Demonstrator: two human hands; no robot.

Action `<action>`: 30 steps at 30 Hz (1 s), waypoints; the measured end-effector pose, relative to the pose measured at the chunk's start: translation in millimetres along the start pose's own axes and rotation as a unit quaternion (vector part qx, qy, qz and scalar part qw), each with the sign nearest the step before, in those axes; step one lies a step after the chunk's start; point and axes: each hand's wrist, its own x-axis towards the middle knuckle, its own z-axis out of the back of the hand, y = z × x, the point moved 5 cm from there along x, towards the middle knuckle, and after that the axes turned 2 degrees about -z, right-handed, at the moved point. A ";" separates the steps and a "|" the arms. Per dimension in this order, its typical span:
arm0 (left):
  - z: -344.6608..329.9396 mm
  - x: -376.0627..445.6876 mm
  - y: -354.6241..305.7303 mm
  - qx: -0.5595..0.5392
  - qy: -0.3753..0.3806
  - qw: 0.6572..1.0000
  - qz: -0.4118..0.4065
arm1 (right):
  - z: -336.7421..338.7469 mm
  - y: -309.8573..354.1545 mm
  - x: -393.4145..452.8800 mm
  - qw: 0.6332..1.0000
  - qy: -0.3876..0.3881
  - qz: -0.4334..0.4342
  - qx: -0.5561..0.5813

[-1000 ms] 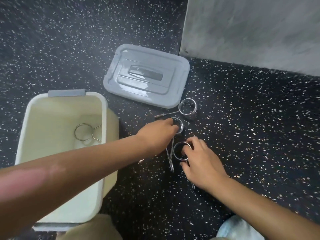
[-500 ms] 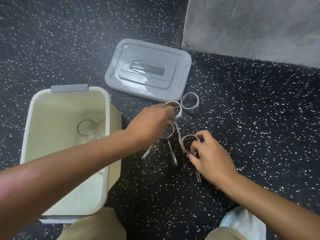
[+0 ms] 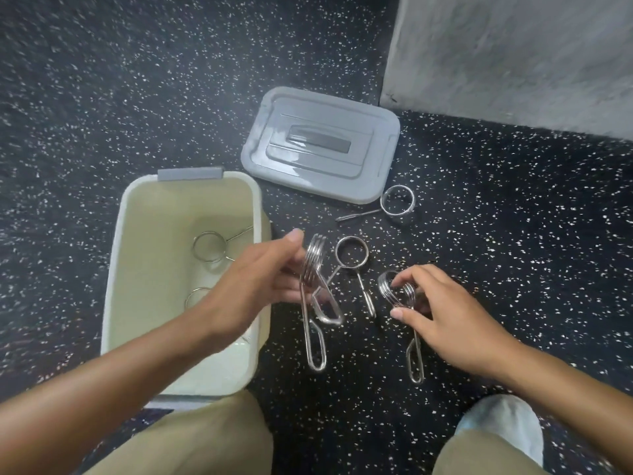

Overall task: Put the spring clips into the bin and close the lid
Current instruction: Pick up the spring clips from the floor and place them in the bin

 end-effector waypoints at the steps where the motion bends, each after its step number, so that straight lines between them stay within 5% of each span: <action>1: 1.0 -8.1 -2.4 0.002 -0.003 1.000 -0.005 | -2.0 4.7 -1.3 1.000 0.005 0.007 0.002; 15: 80.4 -63.0 -10.4 -0.046 -0.205 0.973 -0.101 | -22.8 40.9 -3.5 0.997 0.047 0.050 -0.024; 19: 104.1 -64.0 16.2 -0.088 -0.273 0.957 -0.043 | -30.5 46.1 -1.4 0.998 0.048 0.045 -0.020; 24: 112.7 -46.3 75.6 -0.219 -0.370 0.897 0.102 | -41.4 53.8 -1.1 0.998 0.051 0.033 -0.020; 30: 125.2 -17.7 118.1 -0.176 -0.407 0.879 0.173 | -53.4 66.9 -0.1 0.996 0.072 0.035 -0.034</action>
